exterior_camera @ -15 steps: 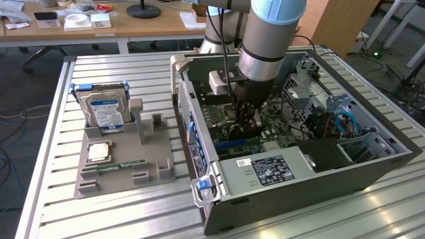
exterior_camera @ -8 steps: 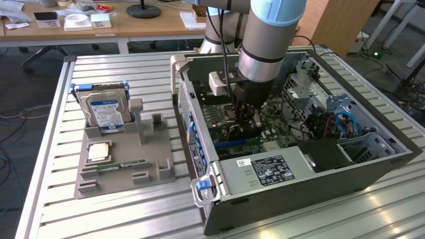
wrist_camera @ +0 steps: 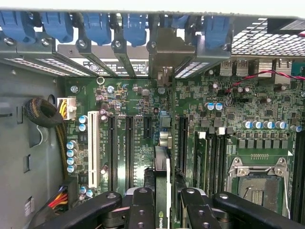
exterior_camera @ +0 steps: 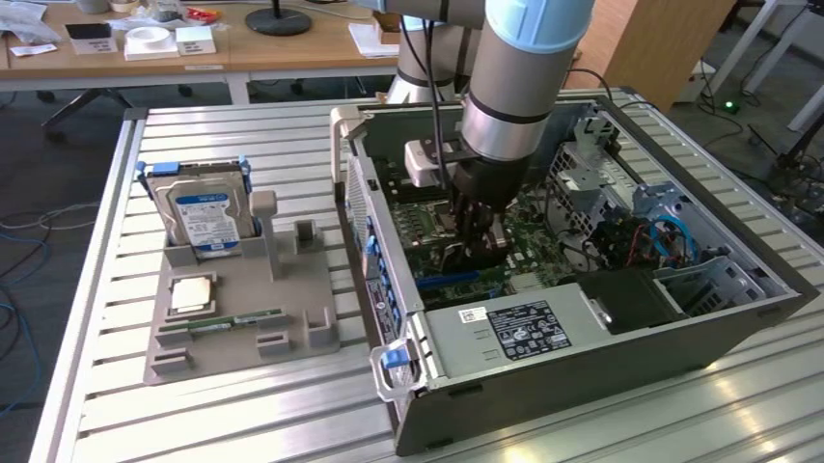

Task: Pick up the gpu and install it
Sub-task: 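Insert the gpu into the slot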

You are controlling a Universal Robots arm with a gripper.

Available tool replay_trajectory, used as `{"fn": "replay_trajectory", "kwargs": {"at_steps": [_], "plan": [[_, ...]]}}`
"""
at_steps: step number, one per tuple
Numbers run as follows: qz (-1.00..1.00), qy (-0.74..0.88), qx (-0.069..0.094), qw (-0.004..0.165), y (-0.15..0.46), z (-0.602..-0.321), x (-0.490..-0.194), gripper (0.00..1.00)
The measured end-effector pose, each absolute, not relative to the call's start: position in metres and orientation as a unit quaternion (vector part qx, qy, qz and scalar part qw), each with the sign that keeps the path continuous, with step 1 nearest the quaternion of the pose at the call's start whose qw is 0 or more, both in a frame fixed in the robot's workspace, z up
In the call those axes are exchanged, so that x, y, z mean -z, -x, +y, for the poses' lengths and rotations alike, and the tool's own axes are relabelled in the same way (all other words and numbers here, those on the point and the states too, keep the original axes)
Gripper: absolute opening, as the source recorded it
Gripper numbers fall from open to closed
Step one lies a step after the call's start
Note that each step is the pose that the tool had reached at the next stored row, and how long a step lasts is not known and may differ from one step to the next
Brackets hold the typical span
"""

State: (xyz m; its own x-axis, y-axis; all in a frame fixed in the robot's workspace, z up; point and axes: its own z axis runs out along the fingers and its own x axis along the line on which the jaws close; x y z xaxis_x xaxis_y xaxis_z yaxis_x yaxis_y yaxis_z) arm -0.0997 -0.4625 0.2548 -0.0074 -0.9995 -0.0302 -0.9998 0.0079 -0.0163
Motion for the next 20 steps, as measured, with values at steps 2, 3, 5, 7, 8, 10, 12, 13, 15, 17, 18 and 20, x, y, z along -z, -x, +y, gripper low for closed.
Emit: {"fn": "replay_trajectory", "kwargs": {"at_steps": [2, 3, 5, 7, 8, 10, 12, 13, 15, 17, 18, 20], "plan": [[0.71, 0.704, -0.005, 0.017, 0.0997, -0.4624, -0.254, 0.26], [0.71, 0.704, -0.005, 0.017, 0.0997, -0.4624, -0.2537, 0.26], [0.71, 0.704, -0.005, 0.017, 0.0997, -0.4624, -0.2536, 0.26], [0.71, 0.704, -0.005, 0.017, 0.0997, -0.4624, -0.2532, 0.26], [0.71, 0.704, -0.005, 0.017, 0.0996, -0.4624, -0.2528, 0.26], [0.71, 0.704, -0.005, 0.017, 0.0997, -0.4624, -0.2521, 0.26], [0.71, 0.704, -0.005, 0.017, 0.0997, -0.4624, -0.2518, 0.26], [0.71, 0.704, -0.005, 0.017, 0.0997, -0.4624, -0.2518, 0.26], [0.71, 0.704, -0.005, 0.017, 0.0999, -0.4624, -0.2515, 0.26], [0.71, 0.704, -0.005, 0.017, 0.1002, -0.4624, -0.2513, 0.26], [0.712, 0.702, -0.005, 0.017, 0.1011, -0.4624, -0.2506, 0.26], [0.712, 0.702, -0.005, 0.017, 0.101, -0.4624, -0.2494, 0.26]]}}
